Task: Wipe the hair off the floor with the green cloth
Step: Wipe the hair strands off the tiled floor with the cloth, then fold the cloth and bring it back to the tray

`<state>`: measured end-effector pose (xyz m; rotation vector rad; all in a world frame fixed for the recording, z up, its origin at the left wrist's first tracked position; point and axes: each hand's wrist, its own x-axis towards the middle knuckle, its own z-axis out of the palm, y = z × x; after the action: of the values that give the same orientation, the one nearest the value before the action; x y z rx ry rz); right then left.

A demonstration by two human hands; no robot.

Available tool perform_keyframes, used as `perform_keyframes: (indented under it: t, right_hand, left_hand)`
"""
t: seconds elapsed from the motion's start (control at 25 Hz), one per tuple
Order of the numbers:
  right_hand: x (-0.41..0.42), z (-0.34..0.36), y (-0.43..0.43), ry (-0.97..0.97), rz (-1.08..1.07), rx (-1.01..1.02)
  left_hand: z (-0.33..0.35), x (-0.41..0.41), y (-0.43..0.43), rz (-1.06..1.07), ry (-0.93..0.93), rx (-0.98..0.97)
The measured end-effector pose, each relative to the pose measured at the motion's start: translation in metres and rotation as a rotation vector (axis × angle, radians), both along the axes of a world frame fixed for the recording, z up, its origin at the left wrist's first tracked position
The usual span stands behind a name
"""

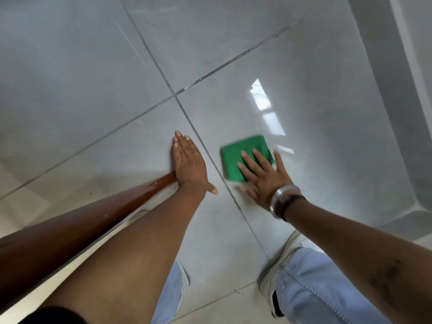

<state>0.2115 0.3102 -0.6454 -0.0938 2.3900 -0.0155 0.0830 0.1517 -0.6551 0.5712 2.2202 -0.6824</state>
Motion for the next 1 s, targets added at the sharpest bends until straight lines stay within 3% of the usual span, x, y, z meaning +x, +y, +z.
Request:
perform_keyframes:
  t: [0.12,0.2,0.32,0.44,0.56,0.64,0.76,0.84,0.92,1.0]
  right_hand:
    - [0.039,0.005,0.043,-0.01,0.097,-0.023]
    - [-0.003,-0.013,0.055,0.087,-0.088,0.064]
    - [-0.077,-0.032,0.06,0.214,-0.594,0.163]
    - [-0.067,-0.032,0.047,0.14,-0.597,0.281]
    - [-0.03,-0.007,0.016,-0.057,-0.526,0.198]
    - [0.005,0.021,0.014,-0.087,-0.693,0.102]
    - [0.023,0.101,0.004,-0.137,-1.4,-0.187]
    - [0.025,0.181,-0.004,-0.01,-1.796,-0.487]
    - [0.015,0.265,-0.012,0.077,-2.043,-0.873]
    - [-0.009,0.357,-0.019,-0.022,-2.065,-1.316]
  left_hand:
    - [0.001,-0.001,0.003,-0.009,-0.018,-0.019]
    - [0.003,0.0,0.003,0.004,-0.027,-0.015]
    - [0.012,-0.001,0.003,-0.011,-0.051,-0.043]
    - [0.034,-0.004,0.005,-0.089,-0.153,-0.105]
    - [0.067,0.004,-0.006,0.017,-0.256,0.05]
    - [0.105,0.015,-0.001,0.153,-0.344,0.234]
    - [0.186,0.035,-0.011,0.497,-0.449,0.375]
    - [0.255,0.046,-0.013,0.825,-0.542,0.407]
    - [0.323,0.055,-0.015,1.194,-0.662,0.509]
    - [0.393,0.047,-0.024,1.484,-0.76,0.695]
